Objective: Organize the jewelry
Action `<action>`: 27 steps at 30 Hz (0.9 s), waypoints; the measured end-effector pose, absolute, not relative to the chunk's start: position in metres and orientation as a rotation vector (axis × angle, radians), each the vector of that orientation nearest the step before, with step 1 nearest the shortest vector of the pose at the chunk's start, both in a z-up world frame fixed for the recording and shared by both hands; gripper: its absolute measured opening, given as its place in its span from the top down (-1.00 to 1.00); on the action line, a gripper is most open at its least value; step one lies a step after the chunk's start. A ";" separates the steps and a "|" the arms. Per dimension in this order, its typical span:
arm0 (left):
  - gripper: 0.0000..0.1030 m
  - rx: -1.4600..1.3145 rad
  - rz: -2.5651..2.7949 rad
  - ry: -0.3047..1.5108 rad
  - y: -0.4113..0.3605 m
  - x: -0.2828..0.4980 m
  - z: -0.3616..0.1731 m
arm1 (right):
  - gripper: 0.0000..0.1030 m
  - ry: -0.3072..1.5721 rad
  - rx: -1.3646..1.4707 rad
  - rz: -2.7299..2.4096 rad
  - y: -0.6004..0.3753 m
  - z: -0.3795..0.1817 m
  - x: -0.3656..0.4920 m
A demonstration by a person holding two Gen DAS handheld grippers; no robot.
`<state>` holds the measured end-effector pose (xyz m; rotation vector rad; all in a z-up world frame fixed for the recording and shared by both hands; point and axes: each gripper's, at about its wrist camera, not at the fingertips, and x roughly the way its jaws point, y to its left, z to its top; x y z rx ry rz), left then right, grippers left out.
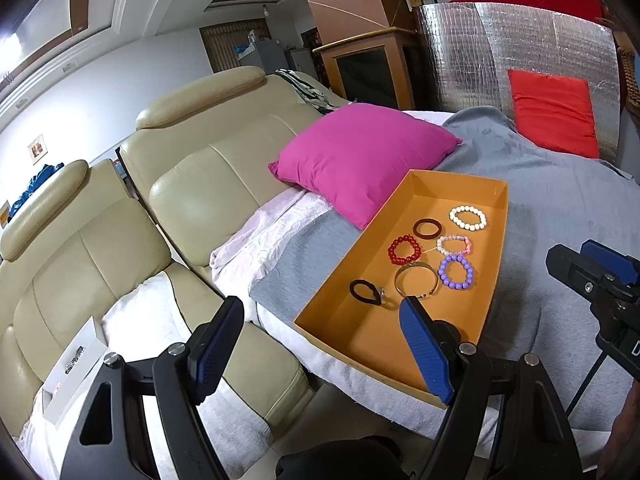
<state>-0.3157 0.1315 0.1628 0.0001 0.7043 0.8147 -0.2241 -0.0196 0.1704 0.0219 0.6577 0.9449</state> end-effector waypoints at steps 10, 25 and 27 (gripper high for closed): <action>-0.56 -0.020 0.823 0.710 0.140 -0.314 0.161 | -0.23 0.677 0.012 0.950 -0.008 0.164 -0.221; -0.56 -0.005 0.820 0.708 0.141 -0.311 0.162 | -0.23 0.675 0.006 0.956 -0.003 0.163 -0.222; -0.56 -0.004 0.822 0.708 0.140 -0.311 0.162 | -0.23 0.676 0.006 0.954 -0.003 0.163 -0.222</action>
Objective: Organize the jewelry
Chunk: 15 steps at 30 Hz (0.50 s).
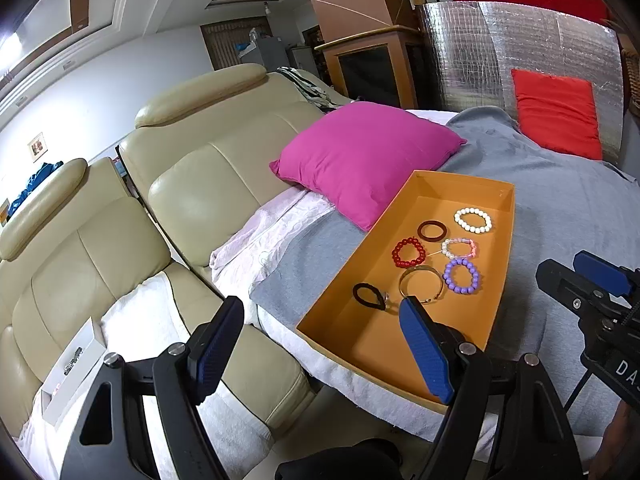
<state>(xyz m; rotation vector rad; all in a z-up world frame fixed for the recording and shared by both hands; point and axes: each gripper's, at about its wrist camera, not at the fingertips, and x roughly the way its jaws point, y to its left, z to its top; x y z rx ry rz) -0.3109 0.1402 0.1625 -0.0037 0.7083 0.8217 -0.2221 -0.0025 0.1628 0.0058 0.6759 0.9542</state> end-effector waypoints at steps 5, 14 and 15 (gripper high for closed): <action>-0.56 -0.001 0.826 0.706 0.141 -0.311 0.163 | -0.23 0.678 0.008 0.953 -0.002 0.163 -0.222; -0.56 0.009 0.818 0.705 0.143 -0.309 0.160 | -0.23 0.687 0.010 0.954 0.000 0.162 -0.219; -0.56 0.007 0.811 0.704 0.142 -0.306 0.161 | -0.23 0.684 0.003 0.951 -0.001 0.162 -0.219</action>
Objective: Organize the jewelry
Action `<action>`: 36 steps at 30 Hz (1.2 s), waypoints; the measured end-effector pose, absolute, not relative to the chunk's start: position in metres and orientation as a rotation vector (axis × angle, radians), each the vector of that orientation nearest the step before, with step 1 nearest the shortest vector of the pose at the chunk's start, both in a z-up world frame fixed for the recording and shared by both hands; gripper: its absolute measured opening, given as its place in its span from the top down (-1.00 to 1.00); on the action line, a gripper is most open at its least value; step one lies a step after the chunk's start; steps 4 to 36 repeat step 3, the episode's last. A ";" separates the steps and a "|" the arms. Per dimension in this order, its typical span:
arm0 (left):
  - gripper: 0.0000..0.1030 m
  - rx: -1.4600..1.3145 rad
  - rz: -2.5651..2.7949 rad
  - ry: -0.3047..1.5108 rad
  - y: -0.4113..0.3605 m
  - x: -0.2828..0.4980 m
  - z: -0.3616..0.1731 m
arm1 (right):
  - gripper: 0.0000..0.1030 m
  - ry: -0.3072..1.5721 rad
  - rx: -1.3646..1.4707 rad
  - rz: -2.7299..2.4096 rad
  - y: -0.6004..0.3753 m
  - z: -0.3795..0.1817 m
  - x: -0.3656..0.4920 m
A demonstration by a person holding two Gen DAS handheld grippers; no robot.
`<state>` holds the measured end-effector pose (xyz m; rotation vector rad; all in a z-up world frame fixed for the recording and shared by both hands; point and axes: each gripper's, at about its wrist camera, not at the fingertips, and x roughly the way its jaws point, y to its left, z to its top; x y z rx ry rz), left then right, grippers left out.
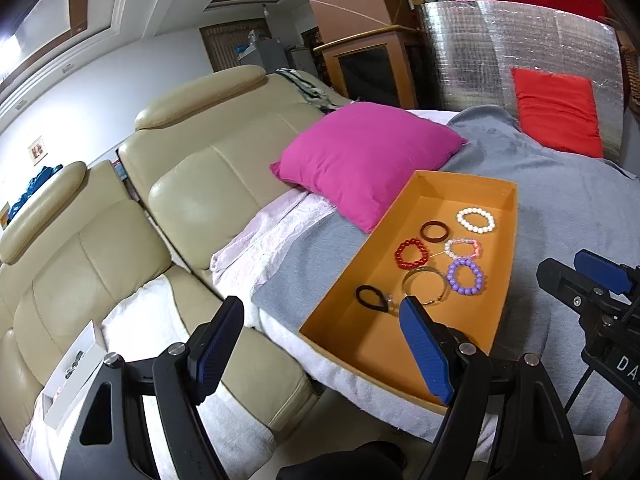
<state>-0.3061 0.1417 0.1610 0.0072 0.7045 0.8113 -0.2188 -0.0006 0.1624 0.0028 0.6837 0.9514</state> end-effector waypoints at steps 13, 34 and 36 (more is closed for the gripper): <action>-0.56 -0.013 0.763 0.694 0.133 -0.292 0.166 | -0.23 0.683 0.000 0.929 -0.009 0.162 -0.211; -0.56 -0.013 0.763 0.694 0.133 -0.292 0.166 | -0.23 0.683 0.000 0.929 -0.009 0.162 -0.211; -0.56 -0.013 0.763 0.694 0.133 -0.292 0.166 | -0.23 0.683 0.000 0.929 -0.009 0.162 -0.211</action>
